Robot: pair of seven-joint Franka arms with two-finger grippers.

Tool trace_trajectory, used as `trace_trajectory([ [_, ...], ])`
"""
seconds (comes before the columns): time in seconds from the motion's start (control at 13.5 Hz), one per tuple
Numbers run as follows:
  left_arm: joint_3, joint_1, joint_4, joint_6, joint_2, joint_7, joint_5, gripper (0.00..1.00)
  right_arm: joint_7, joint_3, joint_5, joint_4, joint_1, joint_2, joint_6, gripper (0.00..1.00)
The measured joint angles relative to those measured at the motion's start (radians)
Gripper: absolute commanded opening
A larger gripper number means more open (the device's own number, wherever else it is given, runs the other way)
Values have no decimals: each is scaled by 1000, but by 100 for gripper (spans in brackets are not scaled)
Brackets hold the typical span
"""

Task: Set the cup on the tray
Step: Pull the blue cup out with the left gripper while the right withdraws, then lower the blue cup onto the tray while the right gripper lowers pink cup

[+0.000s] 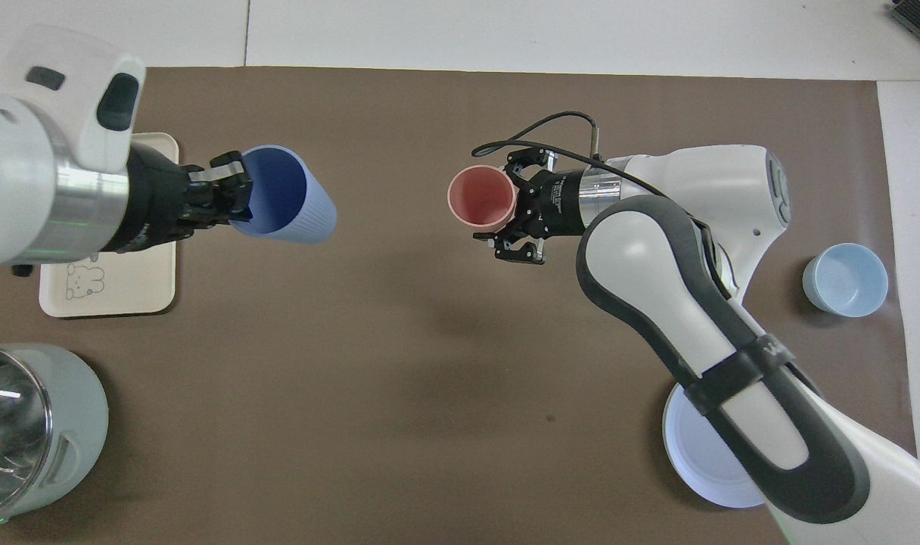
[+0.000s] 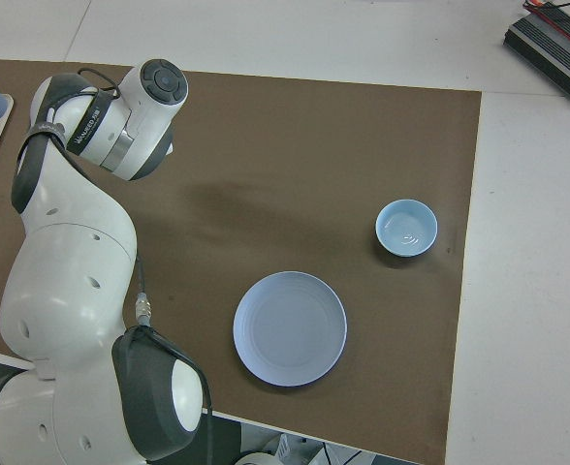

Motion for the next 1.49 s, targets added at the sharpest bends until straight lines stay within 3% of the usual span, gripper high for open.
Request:
trace_trajectory([
  [0.3, 16, 295, -198, 131, -11, 474, -39, 0, -10, -3, 0, -27, -161, 2, -95, 0],
  [0.59, 18, 475, -296, 362, 135, 826, -45, 0, -140, -3, 0, -62, -294, 23, -172, 0],
  [0.89, 9, 499, -370, 581, 252, 899, -45, 0, -365, -3, 43, -77, -417, 102, -245, 0],
  [1.41, 10, 533, -397, 596, 257, 1006, -45, 2, -584, -3, 57, -78, -567, 171, -351, 0],
  [1.49, 10, 534, -398, 596, 256, 1010, -45, 92, -601, -3, 57, -78, -578, 174, -355, 0],
])
